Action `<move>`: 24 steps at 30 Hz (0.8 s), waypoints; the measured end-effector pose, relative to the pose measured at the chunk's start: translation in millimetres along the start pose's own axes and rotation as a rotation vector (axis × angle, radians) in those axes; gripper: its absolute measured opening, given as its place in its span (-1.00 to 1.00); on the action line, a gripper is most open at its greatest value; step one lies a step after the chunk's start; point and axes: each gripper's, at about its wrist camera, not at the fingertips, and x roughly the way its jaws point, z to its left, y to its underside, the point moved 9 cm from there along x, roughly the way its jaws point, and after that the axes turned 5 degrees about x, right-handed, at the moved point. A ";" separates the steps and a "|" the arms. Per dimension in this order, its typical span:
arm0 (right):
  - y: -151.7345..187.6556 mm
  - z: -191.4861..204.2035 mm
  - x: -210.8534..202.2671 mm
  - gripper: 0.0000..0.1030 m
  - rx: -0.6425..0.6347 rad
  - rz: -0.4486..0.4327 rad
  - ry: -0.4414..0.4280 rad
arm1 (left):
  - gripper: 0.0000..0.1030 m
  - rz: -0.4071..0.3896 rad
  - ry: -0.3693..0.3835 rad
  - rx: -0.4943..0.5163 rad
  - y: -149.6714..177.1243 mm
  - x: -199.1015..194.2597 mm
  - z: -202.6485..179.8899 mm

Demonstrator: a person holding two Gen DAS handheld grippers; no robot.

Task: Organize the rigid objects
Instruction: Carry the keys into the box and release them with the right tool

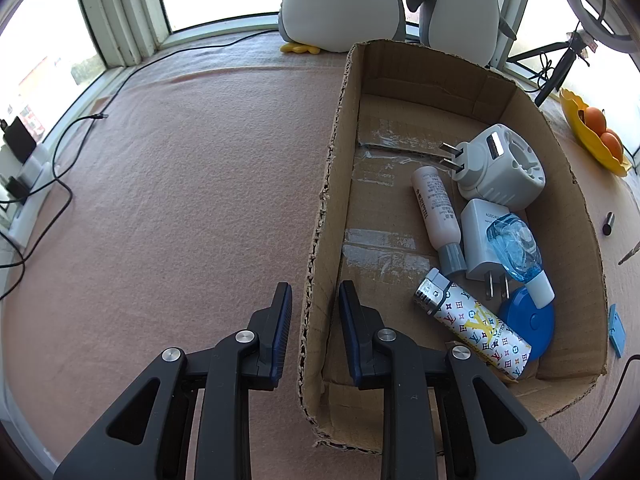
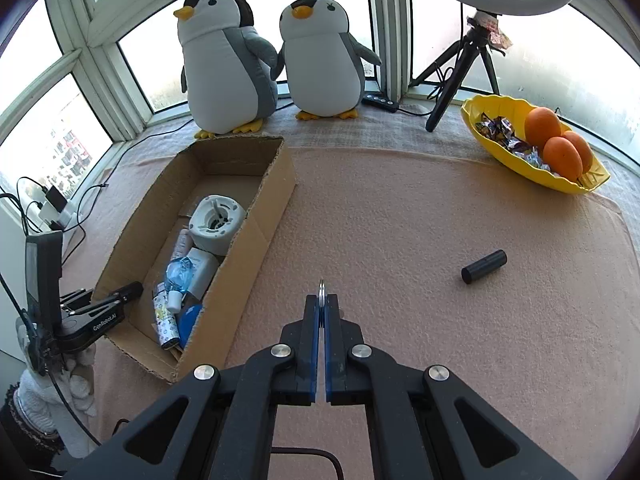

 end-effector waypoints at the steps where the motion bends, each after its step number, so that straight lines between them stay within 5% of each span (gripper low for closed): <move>1: -3.9 6.7 -1.8 -0.96 -0.010 -0.008 -0.009 | -0.55 0.000 0.000 0.000 0.0 0.0 0.1; 14: -35.0 78.4 3.9 -0.96 -0.089 -0.050 -0.111 | -0.55 0.000 0.002 -0.002 -0.4 0.3 0.0; 24: -38.6 92.8 35.3 -0.96 -0.070 0.009 -0.143 | -0.55 -0.001 0.004 -0.004 -0.1 1.0 -0.8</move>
